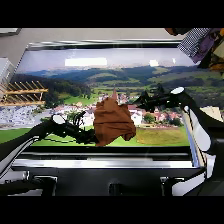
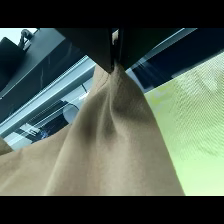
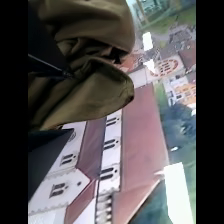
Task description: Fold the clothes and pants, and hang the long-sleeved shirts on hangers.
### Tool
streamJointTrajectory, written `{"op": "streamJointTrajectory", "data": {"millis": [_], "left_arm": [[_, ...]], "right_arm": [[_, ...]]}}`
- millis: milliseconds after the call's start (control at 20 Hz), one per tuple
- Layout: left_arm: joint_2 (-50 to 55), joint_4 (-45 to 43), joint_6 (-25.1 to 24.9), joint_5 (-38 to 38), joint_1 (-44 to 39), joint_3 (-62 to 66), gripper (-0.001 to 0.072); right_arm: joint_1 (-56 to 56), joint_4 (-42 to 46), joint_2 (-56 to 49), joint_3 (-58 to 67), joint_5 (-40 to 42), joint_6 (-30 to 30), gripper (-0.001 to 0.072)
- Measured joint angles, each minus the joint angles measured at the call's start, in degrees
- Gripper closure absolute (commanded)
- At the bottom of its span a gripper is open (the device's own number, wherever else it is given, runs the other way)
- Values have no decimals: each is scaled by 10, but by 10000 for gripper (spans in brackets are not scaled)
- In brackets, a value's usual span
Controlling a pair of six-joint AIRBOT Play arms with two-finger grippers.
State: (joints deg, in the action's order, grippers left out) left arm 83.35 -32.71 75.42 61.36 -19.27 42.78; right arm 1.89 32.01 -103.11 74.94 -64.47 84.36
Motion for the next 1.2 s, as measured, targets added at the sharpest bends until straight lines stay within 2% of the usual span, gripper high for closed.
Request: {"op": "streamJointTrajectory", "data": {"millis": [550, 700, 1000, 1200], "left_arm": [[0, 0, 0, 4, 0, 0, 692], [0, 0, -2, 6, 1, 0, 692], [-9, -3, -4, 15, 35, 2, 694], [-52, -55, 15, 18, 85, 42, 694]], "right_arm": [[-58, 29, -29, 1, 10, 38, 350], [-71, 43, -31, 0, 15, 42, 682], [-76, 45, -7, 0, 15, 35, 689], [-59, 76, 80, 0, 21, 31, 690]]}}
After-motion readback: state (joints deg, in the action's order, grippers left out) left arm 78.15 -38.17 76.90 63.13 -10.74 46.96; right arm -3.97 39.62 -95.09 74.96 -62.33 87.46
